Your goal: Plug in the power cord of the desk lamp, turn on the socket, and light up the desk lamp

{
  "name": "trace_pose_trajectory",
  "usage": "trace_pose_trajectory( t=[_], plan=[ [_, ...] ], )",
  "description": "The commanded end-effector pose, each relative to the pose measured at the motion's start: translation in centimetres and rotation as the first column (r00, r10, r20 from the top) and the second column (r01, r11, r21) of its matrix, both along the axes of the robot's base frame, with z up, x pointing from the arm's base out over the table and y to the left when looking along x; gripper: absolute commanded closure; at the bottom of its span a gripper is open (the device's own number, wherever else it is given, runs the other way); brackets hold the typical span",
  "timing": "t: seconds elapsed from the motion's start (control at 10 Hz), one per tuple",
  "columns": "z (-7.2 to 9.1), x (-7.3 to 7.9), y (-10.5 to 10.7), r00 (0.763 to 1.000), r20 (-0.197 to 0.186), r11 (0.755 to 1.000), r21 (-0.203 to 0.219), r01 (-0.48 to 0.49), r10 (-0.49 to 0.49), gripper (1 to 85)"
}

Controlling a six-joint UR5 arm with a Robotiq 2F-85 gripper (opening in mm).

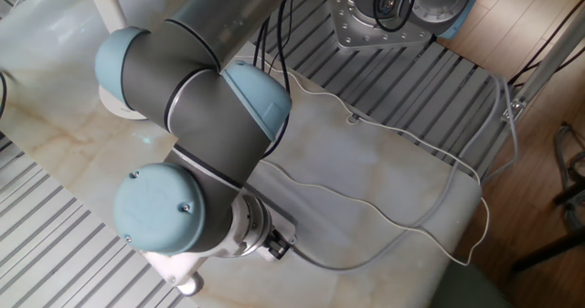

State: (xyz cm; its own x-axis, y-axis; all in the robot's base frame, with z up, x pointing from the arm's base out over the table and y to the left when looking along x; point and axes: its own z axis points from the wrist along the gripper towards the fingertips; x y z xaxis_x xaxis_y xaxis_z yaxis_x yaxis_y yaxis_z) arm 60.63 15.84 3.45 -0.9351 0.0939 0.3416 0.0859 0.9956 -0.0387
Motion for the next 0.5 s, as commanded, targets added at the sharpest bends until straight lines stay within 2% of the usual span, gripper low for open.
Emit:
trace_pose_trajectory(
  t=[0.0, 0.2, 0.4],
  plan=[
    [-0.1, -0.1, 0.3, 1.0, -0.002, 1.0, 0.011, 0.001, -0.001, 84.7],
    [-0.4, -0.1, 0.4, 1.0, -0.005, 1.0, 0.012, 0.003, -0.003, 84.7],
    [-1.3, 0.1, 0.3, 1.0, 0.008, 1.0, 0.009, 0.0, 0.0, 84.7]
  ],
)
